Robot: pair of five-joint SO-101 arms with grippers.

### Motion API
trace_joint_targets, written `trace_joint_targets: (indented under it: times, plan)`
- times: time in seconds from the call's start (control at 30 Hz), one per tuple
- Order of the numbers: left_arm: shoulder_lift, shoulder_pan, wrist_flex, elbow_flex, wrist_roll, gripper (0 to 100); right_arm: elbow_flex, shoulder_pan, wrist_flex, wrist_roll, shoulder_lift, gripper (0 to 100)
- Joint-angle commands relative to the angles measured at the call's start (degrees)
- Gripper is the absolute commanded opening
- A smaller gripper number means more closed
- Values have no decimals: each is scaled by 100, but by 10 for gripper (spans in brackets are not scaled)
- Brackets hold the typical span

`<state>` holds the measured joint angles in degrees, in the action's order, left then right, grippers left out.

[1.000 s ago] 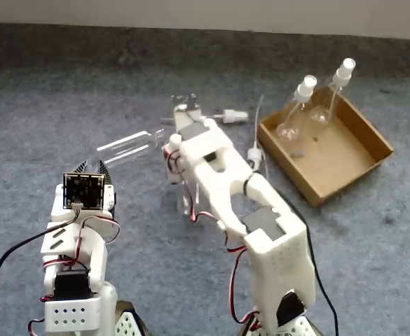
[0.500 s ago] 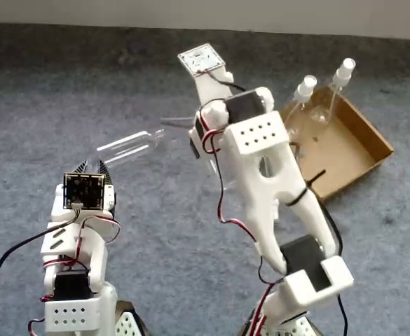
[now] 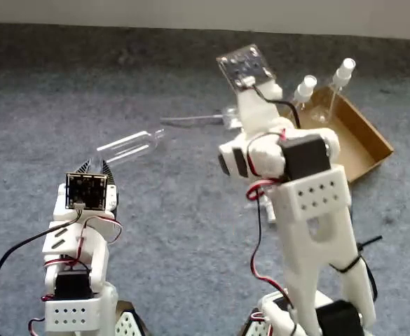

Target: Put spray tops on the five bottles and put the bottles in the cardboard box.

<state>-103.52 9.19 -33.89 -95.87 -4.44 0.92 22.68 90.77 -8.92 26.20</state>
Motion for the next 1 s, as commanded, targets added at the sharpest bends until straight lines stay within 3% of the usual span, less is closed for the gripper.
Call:
trace_joint_targets:
  times: [0.0, 0.13, 0.43, 0.7, 0.97]
  plan:
    - [-40, -136, 79, -119, -35, 42, 593, -119, -84, -545, 655, 10]
    - [-40, -136, 79, -119, -35, 42, 1666, -127, -576, -1424, 1086, 10]
    - [-40, -145, 79, -119, -35, 42, 4409, -127, -1956, -2365, 2018, 10]
    - [-40, -145, 79, -119, -35, 42, 6018, -127, -3301, -2444, 2088, 10]
    - [-40, -145, 79, -119, -35, 42, 6387, -127, -3565, -2453, 2088, 10]
